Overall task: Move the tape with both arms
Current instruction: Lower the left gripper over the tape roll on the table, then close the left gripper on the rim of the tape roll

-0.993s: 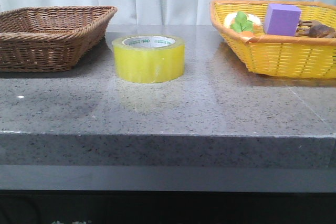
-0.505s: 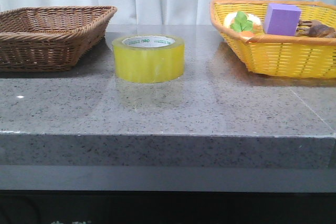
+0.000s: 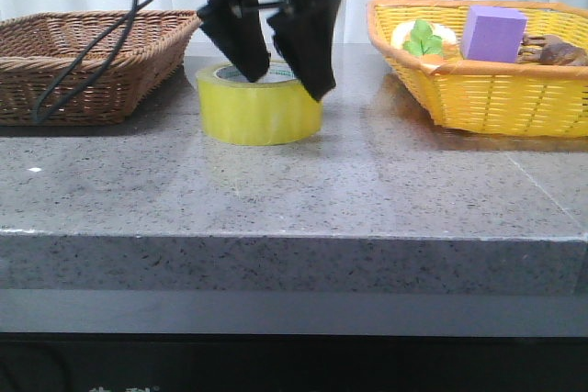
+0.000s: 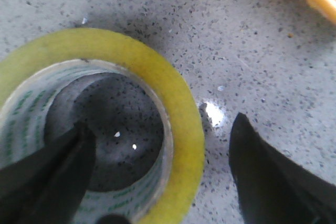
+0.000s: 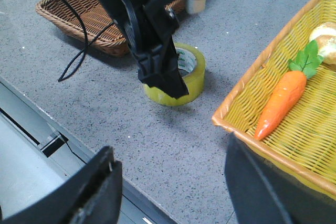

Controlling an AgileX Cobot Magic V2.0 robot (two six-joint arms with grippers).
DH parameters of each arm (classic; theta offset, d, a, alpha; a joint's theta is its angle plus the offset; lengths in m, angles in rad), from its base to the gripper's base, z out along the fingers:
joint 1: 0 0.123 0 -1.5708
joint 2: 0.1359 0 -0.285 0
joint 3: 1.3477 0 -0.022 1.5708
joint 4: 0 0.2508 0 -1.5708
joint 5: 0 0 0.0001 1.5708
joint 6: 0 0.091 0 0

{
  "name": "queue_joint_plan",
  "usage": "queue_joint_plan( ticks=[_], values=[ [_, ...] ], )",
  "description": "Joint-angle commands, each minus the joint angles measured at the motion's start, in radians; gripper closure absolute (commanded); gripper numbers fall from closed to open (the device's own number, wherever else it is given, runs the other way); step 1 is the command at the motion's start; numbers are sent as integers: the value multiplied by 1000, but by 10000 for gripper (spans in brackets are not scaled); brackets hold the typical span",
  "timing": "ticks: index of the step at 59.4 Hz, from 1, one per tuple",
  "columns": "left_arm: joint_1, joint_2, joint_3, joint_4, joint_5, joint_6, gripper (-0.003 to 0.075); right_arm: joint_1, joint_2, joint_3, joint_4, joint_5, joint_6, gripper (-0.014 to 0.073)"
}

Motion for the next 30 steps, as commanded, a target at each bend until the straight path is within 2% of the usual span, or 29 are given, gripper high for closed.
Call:
queue_joint_plan(
  ticks=[1, 16, 20, 30],
  values=[
    [-9, -32, -36, -26, -42, 2, 197, -5, 1, -24, 8, -68, 3, 137],
    [-9, -15, -36, -41, -42, 2, 202, -5, 1, -24, 8, -68, 3, 137],
    [-9, -15, -36, -41, -34, 2, 246, -5, 1, -24, 8, -68, 3, 137],
    [-9, -15, -36, -41, -28, 2, 447, -5, 1, -24, 8, -68, 3, 137]
  ],
)
